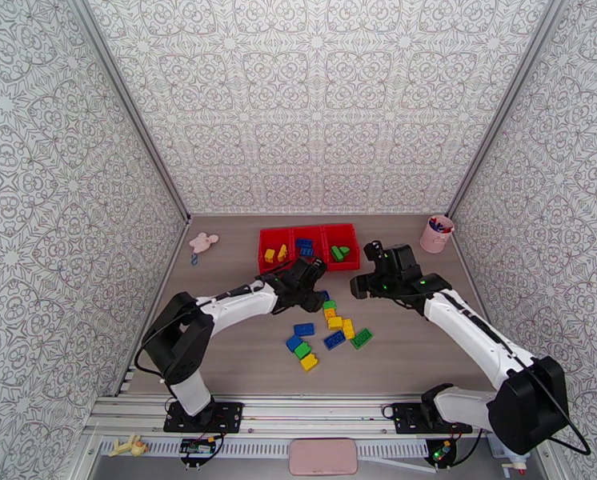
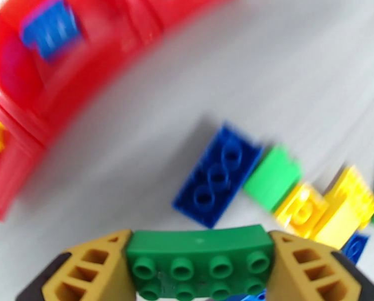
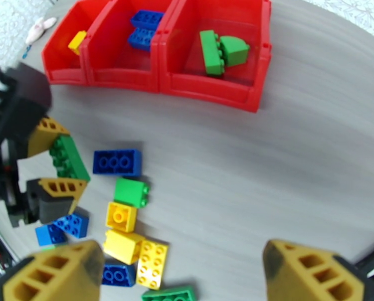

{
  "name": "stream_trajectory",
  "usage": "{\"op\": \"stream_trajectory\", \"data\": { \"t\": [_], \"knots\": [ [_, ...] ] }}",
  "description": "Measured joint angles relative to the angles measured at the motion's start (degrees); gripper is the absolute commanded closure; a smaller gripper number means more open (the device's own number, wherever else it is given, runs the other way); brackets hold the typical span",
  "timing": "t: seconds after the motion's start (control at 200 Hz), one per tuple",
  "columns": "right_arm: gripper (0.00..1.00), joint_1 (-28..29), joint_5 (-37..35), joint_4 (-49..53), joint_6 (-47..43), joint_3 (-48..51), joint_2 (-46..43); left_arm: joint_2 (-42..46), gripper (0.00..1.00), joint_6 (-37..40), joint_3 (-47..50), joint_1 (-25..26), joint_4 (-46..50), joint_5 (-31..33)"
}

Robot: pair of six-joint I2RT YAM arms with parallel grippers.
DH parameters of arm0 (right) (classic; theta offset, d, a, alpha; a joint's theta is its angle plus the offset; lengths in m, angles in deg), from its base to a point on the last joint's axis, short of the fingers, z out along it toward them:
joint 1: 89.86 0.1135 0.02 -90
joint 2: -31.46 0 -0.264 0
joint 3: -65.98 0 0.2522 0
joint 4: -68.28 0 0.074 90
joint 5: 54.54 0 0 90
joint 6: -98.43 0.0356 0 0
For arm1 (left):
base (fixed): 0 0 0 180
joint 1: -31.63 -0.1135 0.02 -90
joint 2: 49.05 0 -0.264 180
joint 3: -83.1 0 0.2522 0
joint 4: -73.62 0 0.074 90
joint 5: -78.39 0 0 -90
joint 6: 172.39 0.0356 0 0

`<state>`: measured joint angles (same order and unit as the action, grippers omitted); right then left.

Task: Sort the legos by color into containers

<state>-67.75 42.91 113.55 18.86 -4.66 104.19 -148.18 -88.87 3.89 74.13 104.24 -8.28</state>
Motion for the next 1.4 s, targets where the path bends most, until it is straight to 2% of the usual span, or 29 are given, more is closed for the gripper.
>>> {"op": "stream_trajectory", "data": {
  "t": [0.195,0.38,0.715,1.02,1.125,1.245,1.401],
  "knots": [
    [0.14,-0.02,-2.54,-1.2,2.25,0.13,-3.04,-1.57,0.4,0.0,-2.64,-0.31,-8.35,-0.26],
    [0.14,-0.11,-3.78,-1.49,4.31,1.18,-5.55,-8.46,0.4,0.0,-11.69,-1.92,-14.14,-1.6],
    [0.15,-0.26,-3.98,-1.38,6.82,2.05,-7.13,-23.41,0.4,0.13,-28.96,-6.56,-16.7,-3.54],
    [0.15,-0.33,-3.8,0.31,8.46,2.05,-8.59,-34.8,0.39,-0.04,-43.76,-8.92,-14.08,-4.31],
    [0.15,-0.37,-4.11,1.2,8.46,2.05,-10.03,-37.05,0.32,-0.5,-47.1,-8.96,-13.18,-4.94],
    [0.15,-0.37,-4.48,2.08,8.46,2.05,-10.84,-38.58,0.14,-1.09,-49.42,-8.96,-12.52,-5.31],
    [0.15,-0.37,-4.33,2.47,8.74,2.05,-10.86,-38.66,0.01,-0.9,-49.66,-8.98,-12.04,-6.29]
  ]
}}
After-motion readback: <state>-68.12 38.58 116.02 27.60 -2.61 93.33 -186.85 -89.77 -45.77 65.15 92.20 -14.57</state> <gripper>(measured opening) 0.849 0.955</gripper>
